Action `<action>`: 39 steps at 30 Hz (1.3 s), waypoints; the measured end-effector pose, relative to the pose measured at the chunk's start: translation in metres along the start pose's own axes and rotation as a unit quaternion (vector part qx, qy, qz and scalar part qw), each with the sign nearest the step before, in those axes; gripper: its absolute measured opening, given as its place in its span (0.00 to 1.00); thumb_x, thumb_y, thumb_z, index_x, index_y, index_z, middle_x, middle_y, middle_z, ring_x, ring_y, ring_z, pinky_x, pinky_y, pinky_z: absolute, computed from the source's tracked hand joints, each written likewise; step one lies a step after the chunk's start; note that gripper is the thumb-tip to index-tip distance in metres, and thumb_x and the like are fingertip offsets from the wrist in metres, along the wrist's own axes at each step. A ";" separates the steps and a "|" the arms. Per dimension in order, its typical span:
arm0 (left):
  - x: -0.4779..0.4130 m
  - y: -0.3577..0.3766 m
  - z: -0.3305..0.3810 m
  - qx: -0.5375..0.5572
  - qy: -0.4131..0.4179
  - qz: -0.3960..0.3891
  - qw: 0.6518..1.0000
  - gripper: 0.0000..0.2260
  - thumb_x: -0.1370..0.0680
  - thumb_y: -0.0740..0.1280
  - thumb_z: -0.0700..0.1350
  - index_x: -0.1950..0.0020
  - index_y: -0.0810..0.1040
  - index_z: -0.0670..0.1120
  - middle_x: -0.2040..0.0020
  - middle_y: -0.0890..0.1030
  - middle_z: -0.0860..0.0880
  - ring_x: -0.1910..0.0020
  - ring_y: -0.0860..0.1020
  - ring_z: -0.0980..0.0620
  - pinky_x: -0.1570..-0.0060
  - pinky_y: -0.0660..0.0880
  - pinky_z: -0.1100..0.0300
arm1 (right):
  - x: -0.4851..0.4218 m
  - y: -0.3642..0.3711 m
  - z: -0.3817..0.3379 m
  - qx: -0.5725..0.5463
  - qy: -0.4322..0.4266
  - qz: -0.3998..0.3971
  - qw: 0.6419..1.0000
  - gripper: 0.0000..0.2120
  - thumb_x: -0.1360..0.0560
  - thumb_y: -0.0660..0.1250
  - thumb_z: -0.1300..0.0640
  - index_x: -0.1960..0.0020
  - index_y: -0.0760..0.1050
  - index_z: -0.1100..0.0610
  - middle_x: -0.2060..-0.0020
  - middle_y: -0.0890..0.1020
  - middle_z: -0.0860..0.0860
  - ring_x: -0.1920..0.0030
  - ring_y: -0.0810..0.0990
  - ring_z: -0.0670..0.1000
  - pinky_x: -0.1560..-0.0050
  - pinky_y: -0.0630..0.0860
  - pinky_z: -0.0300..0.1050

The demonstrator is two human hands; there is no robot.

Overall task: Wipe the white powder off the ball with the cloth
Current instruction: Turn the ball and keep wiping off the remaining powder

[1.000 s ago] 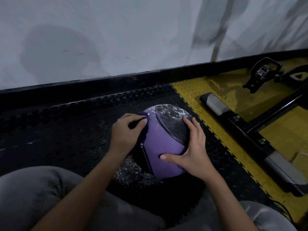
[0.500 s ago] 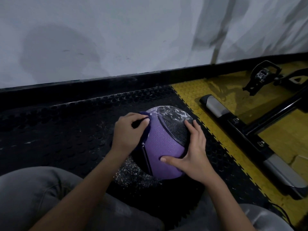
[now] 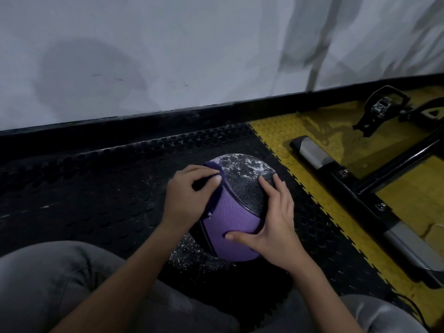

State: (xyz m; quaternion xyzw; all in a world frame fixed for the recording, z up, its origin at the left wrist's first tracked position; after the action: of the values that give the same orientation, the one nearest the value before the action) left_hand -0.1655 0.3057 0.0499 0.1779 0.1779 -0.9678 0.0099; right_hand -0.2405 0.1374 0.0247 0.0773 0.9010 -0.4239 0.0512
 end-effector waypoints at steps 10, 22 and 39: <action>-0.012 0.005 -0.009 0.025 -0.019 -0.014 0.999 0.03 0.27 0.71 0.44 0.55 0.82 0.51 0.55 0.79 0.60 0.50 0.77 0.57 0.47 0.68 0.70 | -0.002 -0.008 -0.004 0.002 -0.024 -0.006 1.000 0.49 0.44 0.67 0.26 0.29 0.53 0.39 0.29 0.51 0.40 0.27 0.47 0.44 0.28 0.48 0.45; 0.010 0.023 0.032 -0.065 0.151 -0.086 0.983 0.08 0.28 0.69 0.50 0.54 0.84 0.48 0.54 0.80 0.58 0.49 0.73 0.61 0.45 0.66 0.68 | -0.005 -0.009 0.007 -0.026 0.013 -0.023 0.999 0.62 0.48 0.69 0.28 0.24 0.48 0.53 0.28 0.51 0.45 0.30 0.46 0.38 0.35 0.44 0.28; -0.014 0.004 0.001 -0.023 0.009 -0.026 0.999 0.05 0.27 0.71 0.45 0.53 0.84 0.48 0.55 0.80 0.57 0.51 0.76 0.57 0.46 0.69 0.68 | -0.003 -0.002 -0.001 -0.031 0.004 0.014 0.999 0.59 0.47 0.68 0.28 0.25 0.50 0.51 0.31 0.51 0.41 0.29 0.47 0.42 0.35 0.43 0.28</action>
State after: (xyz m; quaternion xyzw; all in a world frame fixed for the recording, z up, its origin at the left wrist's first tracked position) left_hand -0.1528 0.3014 0.0543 0.1819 0.2049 -0.9616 -0.0128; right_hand -0.2383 0.1367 0.0279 0.0898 0.9127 -0.3947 0.0560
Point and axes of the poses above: each hand's wrist, its own x-axis away from the middle knuckle, its own y-axis out of the palm, z = x × y, the point moved 8 cm from there along -x, towards the middle knuckle
